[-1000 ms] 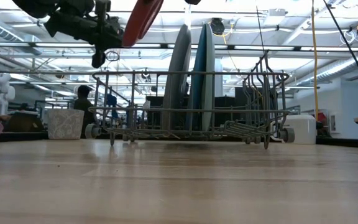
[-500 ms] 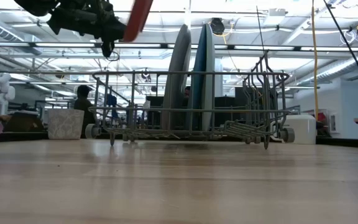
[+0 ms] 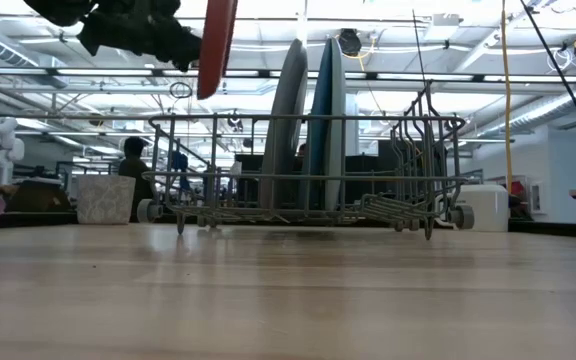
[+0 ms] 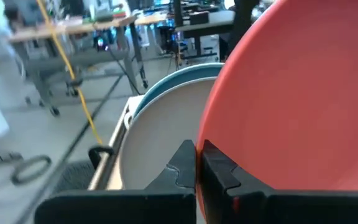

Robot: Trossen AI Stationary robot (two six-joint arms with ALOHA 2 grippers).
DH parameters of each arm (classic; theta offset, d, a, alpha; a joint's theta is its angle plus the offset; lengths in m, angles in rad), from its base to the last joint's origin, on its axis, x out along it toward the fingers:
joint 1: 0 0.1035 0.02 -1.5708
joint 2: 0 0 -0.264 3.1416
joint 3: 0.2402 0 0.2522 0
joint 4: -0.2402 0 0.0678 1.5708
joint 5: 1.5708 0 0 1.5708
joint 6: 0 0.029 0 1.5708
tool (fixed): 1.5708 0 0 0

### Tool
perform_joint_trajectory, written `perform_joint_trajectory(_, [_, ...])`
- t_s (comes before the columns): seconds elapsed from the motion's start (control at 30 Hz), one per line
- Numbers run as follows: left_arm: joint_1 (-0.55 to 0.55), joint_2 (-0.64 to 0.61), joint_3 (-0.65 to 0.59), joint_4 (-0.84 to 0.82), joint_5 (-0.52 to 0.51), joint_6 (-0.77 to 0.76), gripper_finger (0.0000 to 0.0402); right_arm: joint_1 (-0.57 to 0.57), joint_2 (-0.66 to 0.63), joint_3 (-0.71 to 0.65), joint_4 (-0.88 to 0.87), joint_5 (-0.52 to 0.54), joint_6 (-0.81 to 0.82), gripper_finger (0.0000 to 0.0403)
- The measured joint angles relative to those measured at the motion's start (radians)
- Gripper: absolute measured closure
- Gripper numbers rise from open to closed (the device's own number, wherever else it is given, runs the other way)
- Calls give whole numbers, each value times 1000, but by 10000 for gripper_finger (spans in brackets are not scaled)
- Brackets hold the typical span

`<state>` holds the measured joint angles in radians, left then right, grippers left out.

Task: Sort dishes
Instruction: Put the orange plate in the dish rack

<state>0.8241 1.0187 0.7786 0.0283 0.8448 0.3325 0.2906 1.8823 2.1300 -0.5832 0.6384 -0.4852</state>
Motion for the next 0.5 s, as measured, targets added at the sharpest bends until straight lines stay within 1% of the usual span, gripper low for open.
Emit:
perform_joint_trajectory(0.07, [-2, 0, 0, 22, 0, 59, 401, -29, -31, 0, -56, -24, 139, 291])
perform_joint_trajectory(0.17, [0, 4, -1, 51, 13, 167, 401, -58, -58, 0, -125, -35, 263, 291])
perform_joint_trajectory(0.23, [-1, 23, -1, 90, 50, 221, 401, -64, -61, 0, -144, -41, 287, 291])
perform_joint_trajectory(0.3, [-1, 56, -1, 129, 74, 232, 401, -64, -61, 0, -153, -43, 286, 291])
perform_joint_trajectory(0.43, [12, 157, 3, 146, 69, 306, 401, -61, -53, 0, -153, -43, 282, 291])
perform_joint_trajectory(0.5, [23, 212, 17, 148, 74, 313, 401, -62, -51, 0, -159, -43, 289, 291])
